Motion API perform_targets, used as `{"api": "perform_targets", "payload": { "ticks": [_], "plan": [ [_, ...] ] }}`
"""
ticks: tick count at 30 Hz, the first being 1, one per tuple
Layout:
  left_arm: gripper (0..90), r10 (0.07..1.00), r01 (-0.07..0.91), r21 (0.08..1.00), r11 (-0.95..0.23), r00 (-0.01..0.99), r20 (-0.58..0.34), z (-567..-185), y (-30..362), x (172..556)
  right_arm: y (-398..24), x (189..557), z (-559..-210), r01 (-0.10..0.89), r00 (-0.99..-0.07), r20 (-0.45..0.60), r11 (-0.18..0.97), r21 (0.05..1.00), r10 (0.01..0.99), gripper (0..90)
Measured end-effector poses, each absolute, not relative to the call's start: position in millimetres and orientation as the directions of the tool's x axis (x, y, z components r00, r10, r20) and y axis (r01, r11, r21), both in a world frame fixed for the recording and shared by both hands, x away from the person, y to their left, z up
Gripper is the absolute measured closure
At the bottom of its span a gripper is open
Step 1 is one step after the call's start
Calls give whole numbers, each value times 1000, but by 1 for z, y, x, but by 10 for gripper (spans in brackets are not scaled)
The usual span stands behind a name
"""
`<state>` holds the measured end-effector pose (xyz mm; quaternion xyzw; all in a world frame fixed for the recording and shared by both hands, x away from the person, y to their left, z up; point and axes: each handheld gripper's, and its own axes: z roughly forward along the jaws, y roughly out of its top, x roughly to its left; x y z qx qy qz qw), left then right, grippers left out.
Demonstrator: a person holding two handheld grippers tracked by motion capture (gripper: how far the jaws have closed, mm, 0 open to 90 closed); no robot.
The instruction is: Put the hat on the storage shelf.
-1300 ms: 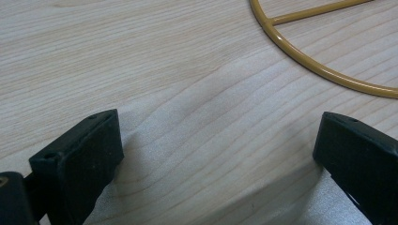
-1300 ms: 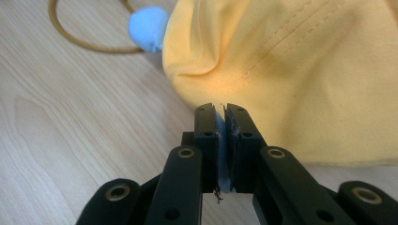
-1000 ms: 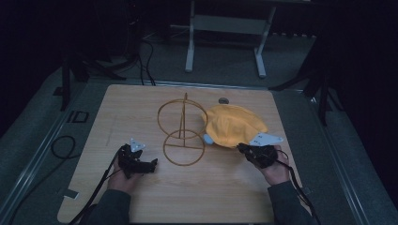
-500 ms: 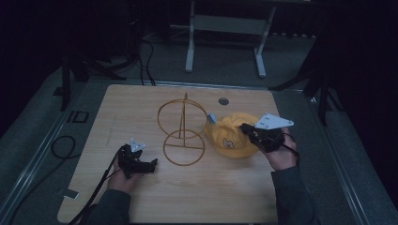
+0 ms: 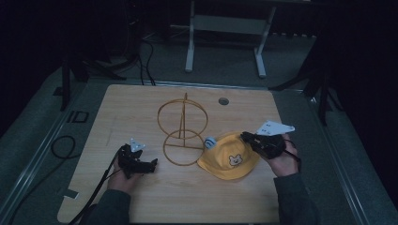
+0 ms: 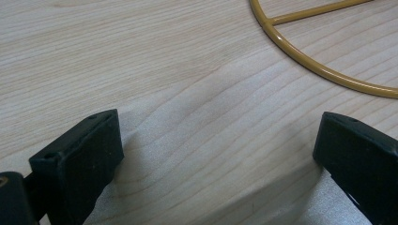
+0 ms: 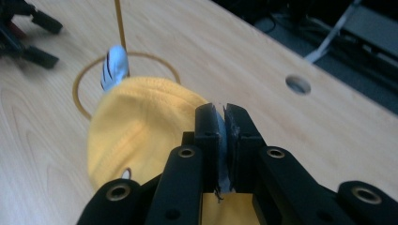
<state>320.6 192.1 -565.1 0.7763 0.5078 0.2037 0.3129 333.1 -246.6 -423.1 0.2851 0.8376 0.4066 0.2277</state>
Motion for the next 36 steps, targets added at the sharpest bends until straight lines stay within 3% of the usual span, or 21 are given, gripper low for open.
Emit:
{"api": "perform_targets", "payload": {
  "ticks": [8,21,27,30,36],
  "plan": [
    [19,916,661,693,-288,401,-1,-565,192,321,-263,324,-431,329,-743,-149,549,768,653,710],
    [19,916,662,692,-289,402,-2,-565,192,321,-235,332,-415,279,-807,-194,651,706,557,498],
    [19,916,662,692,-288,402,-2,-565,192,321,-223,341,-415,279,-823,-210,696,661,528,450],
    [19,916,662,692,-288,402,-3,-565,192,321,-220,344,-414,264,-837,-218,719,643,503,512],
    [19,916,662,692,-289,402,-2,-565,192,321,-212,348,-409,255,-857,-224,759,599,464,495]
  ]
}}
